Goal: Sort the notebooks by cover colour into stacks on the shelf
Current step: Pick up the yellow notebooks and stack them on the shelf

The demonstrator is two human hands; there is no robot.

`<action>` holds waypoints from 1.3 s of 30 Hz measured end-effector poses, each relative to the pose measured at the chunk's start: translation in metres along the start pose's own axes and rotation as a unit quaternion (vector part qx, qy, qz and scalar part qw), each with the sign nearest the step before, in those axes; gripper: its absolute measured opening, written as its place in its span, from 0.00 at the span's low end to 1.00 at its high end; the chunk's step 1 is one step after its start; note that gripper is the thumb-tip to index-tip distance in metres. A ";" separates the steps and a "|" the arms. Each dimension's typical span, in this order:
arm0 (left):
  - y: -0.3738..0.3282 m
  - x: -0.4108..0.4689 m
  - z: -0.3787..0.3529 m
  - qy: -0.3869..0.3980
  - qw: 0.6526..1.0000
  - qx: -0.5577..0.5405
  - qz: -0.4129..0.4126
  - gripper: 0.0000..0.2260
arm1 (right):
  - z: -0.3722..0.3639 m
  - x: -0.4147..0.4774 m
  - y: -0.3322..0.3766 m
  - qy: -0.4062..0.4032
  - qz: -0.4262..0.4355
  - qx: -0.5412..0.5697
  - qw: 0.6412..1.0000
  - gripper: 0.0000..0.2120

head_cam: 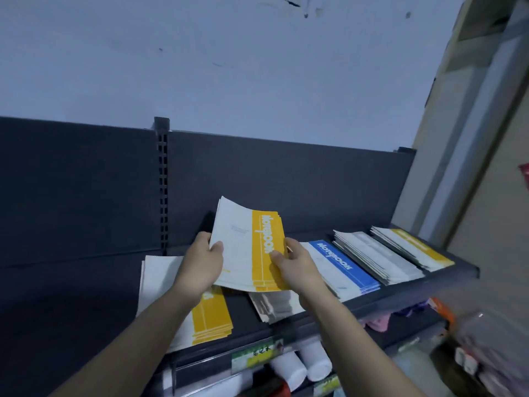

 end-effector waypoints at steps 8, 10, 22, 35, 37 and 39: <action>-0.028 0.025 -0.085 0.028 0.999 0.032 -0.023 0.07 | 0.074 0.034 -0.031 -0.054 -0.032 0.004 0.998 0.11; -0.033 0.028 -0.105 0.035 0.999 0.026 -0.024 0.07 | 0.093 0.040 -0.037 -0.063 -0.035 -0.006 0.997 0.06; -0.077 0.019 -0.284 0.041 0.999 -0.010 -0.008 0.06 | 0.258 0.083 -0.085 -0.075 -0.001 -0.065 0.995 0.06; -0.109 0.054 -0.445 0.154 0.985 0.074 -0.027 0.14 | 0.387 0.160 -0.148 -0.107 -0.049 -0.144 0.983 0.22; -0.112 0.065 -0.465 0.176 0.980 0.089 -0.037 0.14 | 0.400 0.178 -0.159 -0.107 -0.060 -0.162 0.979 0.24; -0.113 0.078 -0.485 0.198 0.973 0.111 -0.048 0.15 | 0.413 0.196 -0.167 -0.102 -0.059 -0.180 0.977 0.21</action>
Point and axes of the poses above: each hand's wrist, its own x-axis towards the middle knuckle, its own z-axis out of the back of the hand, y = z × x, the point moved 6 cm from there along x, towards the middle knuckle, and after that the axes turned 2 degrees about -x, right-handed, at the moved point
